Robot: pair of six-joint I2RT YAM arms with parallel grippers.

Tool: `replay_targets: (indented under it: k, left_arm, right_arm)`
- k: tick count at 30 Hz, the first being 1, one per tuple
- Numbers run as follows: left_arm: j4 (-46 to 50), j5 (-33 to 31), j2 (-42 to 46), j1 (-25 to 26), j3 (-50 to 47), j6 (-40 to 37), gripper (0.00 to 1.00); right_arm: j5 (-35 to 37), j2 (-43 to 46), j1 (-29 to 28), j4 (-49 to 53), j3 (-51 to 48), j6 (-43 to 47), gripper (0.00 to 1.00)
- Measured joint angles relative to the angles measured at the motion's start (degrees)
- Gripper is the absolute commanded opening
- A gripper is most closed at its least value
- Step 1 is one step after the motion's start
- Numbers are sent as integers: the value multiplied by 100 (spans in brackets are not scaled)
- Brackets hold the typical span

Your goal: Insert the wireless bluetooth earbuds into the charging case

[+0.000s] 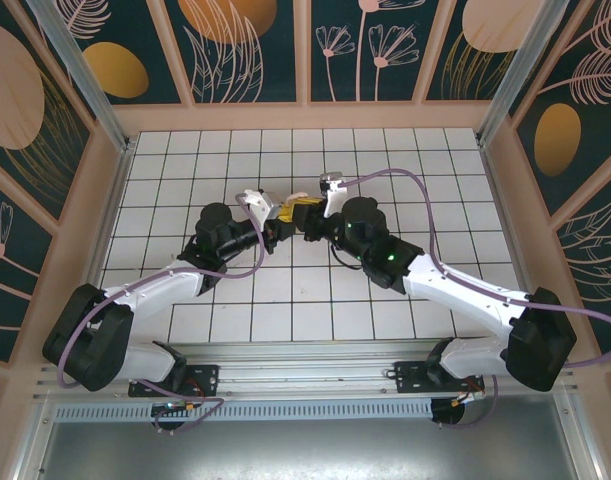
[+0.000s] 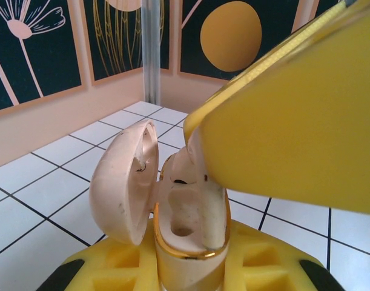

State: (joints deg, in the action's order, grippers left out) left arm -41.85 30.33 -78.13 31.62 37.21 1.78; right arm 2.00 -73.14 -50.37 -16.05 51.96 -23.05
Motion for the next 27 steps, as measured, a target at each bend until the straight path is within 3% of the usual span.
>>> replay_targets:
  k: [15,27]
  left_arm:
    - [-31,-42,52,0,-2,22,15]
    - [-79,-83,107,0,-2,22,15]
  right_arm:
    - [516,68,-50,-170,-146,-35,18]
    - [417,61,-61,-361,-153,-44,18]
